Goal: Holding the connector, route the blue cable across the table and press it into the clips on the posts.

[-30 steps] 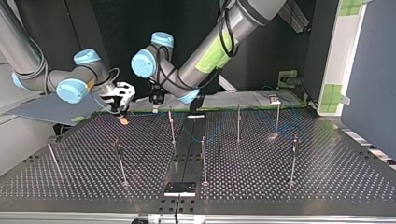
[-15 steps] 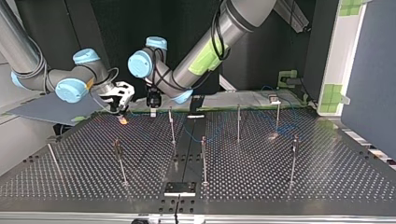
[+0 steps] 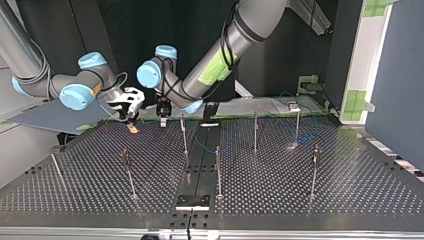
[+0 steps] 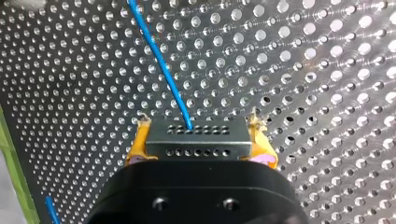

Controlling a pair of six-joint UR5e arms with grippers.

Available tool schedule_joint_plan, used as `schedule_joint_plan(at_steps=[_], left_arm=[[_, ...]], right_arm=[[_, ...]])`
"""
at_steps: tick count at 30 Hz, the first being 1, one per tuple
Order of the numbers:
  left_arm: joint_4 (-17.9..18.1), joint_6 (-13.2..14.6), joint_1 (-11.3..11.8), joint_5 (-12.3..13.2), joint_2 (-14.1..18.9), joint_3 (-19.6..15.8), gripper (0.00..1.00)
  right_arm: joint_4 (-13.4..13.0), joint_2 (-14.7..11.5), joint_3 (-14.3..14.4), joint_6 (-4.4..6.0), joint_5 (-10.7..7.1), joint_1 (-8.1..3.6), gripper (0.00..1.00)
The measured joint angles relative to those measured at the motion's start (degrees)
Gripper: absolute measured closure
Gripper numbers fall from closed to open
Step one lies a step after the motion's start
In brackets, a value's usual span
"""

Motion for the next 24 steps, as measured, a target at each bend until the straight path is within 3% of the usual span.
schedule_joint_plan(at_steps=[6,8,9,10,11,12,13,15,16,24], left_arm=[[0.8,-0.1,0.0,-0.8,-1.9,3.1,0.04],[0.9,0.0,0.0,-1.1,-2.0,3.8,0.29],[0.9,0.1,0.0,-1.3,-2.1,4.0,0.29],[0.9,0.2,0.0,-1.6,-2.1,4.2,0.55],[0.9,0.3,-0.1,-1.7,-2.1,4.3,0.67],[0.9,0.3,-0.1,-1.9,-2.1,4.3,0.67],[1.0,0.3,-0.1,-2.0,-2.1,4.4,0.78],[1.0,0.3,-0.1,-2.2,-2.1,4.4,0.84],[1.0,0.2,-0.1,-2.3,-2.1,4.4,1.0],[0.8,0.1,0.0,-2.3,-2.0,4.4,1.0]], right_arm=[[-0.1,0.0,0.0,0.04,0.01,0.04,1.0],[-0.1,0.0,0.0,0.04,0.01,0.04,1.0],[-0.1,0.0,0.0,0.04,0.01,0.05,1.0],[-0.1,0.0,0.0,0.05,0.01,0.05,1.0],[-0.1,0.0,0.0,0.06,0.01,0.04,1.0],[-0.1,0.0,0.0,0.07,0.01,0.05,1.0],[-0.1,0.0,0.0,0.08,0.01,0.05,1.0],[-0.1,0.0,0.0,0.08,0.01,0.03,1.0],[-0.1,0.0,0.0,0.08,0.01,-0.02,1.0],[-0.1,0.0,-0.2,0.15,0.01,-0.2,1.0]])
